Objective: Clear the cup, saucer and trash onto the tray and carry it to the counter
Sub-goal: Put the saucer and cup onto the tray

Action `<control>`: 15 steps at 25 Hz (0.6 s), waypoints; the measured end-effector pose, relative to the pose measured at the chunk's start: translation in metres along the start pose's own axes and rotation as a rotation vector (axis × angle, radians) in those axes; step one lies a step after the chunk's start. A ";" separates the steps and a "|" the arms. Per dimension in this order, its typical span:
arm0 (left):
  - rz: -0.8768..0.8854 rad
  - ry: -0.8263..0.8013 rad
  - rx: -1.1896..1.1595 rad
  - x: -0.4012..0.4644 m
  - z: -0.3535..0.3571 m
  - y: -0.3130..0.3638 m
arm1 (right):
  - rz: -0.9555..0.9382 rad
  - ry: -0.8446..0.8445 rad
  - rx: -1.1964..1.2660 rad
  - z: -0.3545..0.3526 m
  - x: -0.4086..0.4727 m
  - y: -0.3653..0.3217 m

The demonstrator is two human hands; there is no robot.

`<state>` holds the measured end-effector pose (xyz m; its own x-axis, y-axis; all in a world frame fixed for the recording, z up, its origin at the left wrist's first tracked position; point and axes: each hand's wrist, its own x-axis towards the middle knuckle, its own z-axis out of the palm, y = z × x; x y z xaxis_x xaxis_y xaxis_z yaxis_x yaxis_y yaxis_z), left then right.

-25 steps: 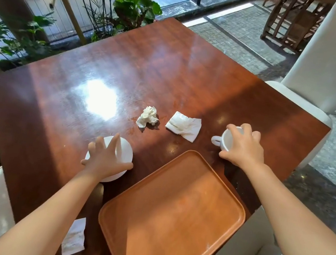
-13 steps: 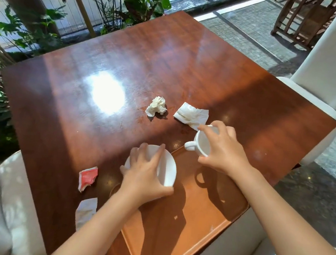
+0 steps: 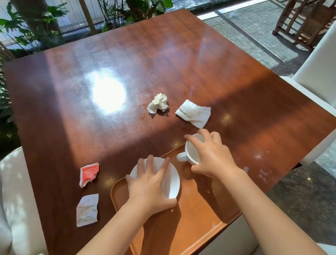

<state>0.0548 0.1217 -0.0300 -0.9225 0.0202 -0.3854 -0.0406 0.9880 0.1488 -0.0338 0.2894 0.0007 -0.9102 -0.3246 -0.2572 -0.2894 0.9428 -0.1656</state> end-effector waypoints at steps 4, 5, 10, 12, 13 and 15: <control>0.016 -0.006 0.043 -0.002 -0.001 -0.005 | -0.016 -0.008 -0.024 0.003 -0.001 0.000; 0.018 -0.008 0.044 -0.004 -0.002 -0.006 | -0.014 -0.013 -0.016 0.002 -0.002 0.001; 0.021 -0.009 0.015 -0.015 -0.001 -0.018 | -0.005 -0.020 0.057 -0.007 -0.012 0.011; 0.021 0.010 0.011 -0.015 0.000 -0.020 | -0.025 0.001 0.088 -0.005 -0.013 0.013; 0.022 0.021 0.009 -0.014 0.000 -0.021 | -0.033 0.012 0.104 -0.005 -0.012 0.013; 0.026 0.046 0.007 -0.013 0.001 -0.021 | -0.042 0.034 0.116 -0.004 -0.010 0.012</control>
<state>0.0676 0.1011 -0.0292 -0.9401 0.0387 -0.3388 -0.0140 0.9883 0.1518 -0.0290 0.3043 0.0053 -0.9079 -0.3593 -0.2160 -0.2933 0.9125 -0.2850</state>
